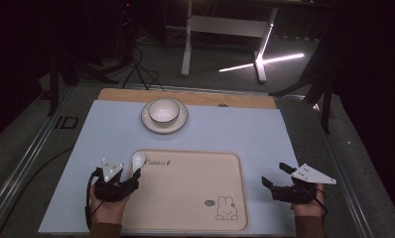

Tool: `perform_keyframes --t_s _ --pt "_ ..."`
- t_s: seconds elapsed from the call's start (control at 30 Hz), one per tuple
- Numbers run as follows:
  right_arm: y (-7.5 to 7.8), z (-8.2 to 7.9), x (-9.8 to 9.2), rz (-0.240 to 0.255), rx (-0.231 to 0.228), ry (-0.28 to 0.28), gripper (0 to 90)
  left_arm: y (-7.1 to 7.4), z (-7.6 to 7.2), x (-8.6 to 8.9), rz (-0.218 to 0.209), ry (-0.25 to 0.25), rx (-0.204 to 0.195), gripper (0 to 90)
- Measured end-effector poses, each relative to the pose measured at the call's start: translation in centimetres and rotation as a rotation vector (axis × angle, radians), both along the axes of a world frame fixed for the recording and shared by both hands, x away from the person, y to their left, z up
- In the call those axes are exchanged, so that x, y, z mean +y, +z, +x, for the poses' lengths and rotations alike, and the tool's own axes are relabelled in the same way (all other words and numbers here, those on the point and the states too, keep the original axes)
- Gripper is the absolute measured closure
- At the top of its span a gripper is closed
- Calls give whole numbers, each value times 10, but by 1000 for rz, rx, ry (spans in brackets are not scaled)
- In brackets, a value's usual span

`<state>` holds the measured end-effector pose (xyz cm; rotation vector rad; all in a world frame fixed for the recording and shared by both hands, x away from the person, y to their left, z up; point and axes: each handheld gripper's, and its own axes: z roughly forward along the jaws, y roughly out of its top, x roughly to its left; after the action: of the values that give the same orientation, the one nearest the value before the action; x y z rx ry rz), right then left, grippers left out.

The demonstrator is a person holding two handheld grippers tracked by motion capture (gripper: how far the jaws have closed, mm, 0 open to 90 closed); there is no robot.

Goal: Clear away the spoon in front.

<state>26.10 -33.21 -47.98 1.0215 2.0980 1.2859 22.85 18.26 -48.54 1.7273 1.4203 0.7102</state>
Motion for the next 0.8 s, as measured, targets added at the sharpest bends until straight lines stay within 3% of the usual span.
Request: perform_keyframes --t_s 0.37,0.63,0.8 --pt "0 0 0 3 0 -1 138 17 -1 22 -4 -37 -67 367" --pt "1 0 -1 2 -1 -1 138 22 -2 39 45 -137 -119 361" --pt "1 0 -2 4 -2 -4 138 22 -2 56 54 -141 -153 361"
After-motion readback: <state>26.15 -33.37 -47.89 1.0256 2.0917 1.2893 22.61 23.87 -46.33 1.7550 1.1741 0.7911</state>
